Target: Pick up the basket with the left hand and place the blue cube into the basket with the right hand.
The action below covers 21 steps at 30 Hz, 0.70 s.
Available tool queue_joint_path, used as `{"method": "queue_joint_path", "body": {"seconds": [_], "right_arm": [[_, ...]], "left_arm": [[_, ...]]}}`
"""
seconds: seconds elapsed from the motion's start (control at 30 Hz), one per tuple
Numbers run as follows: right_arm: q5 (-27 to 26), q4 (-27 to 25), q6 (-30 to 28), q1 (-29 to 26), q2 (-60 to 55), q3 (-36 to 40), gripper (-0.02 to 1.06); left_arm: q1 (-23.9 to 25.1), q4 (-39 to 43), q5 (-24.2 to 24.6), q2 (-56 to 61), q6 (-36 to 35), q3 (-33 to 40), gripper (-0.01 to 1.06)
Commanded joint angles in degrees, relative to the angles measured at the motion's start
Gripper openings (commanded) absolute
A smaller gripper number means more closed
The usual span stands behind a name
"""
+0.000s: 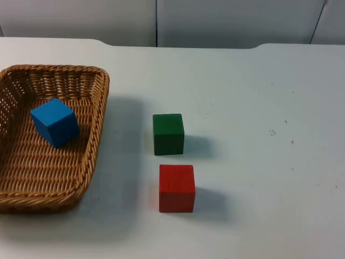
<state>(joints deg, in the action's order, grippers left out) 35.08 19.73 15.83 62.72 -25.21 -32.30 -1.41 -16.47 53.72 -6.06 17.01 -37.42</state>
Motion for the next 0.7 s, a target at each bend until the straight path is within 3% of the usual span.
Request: {"method": "queue_joint_path", "body": {"seconds": [0.0, 0.17, 0.27, 0.37, 0.67], "right_arm": [[5.29, -2.49, -1.94, -0.22, 4.12, 0.37, 0.74], [11.01, -9.41, -7.27, -0.22, 11.94, 0.37, 0.74], [13.98, -10.02, -7.02, -0.22, 15.87, 0.37, 0.74], [20.47, -10.02, -7.02, -0.22, 20.76, 0.37, 0.74], [26.96, -9.53, -7.49, -0.22, 25.21, 0.37, 0.74]], "left_arm": [[-0.35, 5.15, 1.29, 3.13, -4.14, 0.19, 1.05], [-0.35, 8.04, 7.55, 6.06, -9.86, 0.19, 1.05], [-0.35, 8.47, 11.13, 6.06, -11.46, 0.19, 1.05], [-0.35, 10.53, 14.97, 6.06, -11.63, 0.19, 1.05], [-0.35, 16.02, 16.24, 6.06, -13.12, 0.19, 1.05]]}}
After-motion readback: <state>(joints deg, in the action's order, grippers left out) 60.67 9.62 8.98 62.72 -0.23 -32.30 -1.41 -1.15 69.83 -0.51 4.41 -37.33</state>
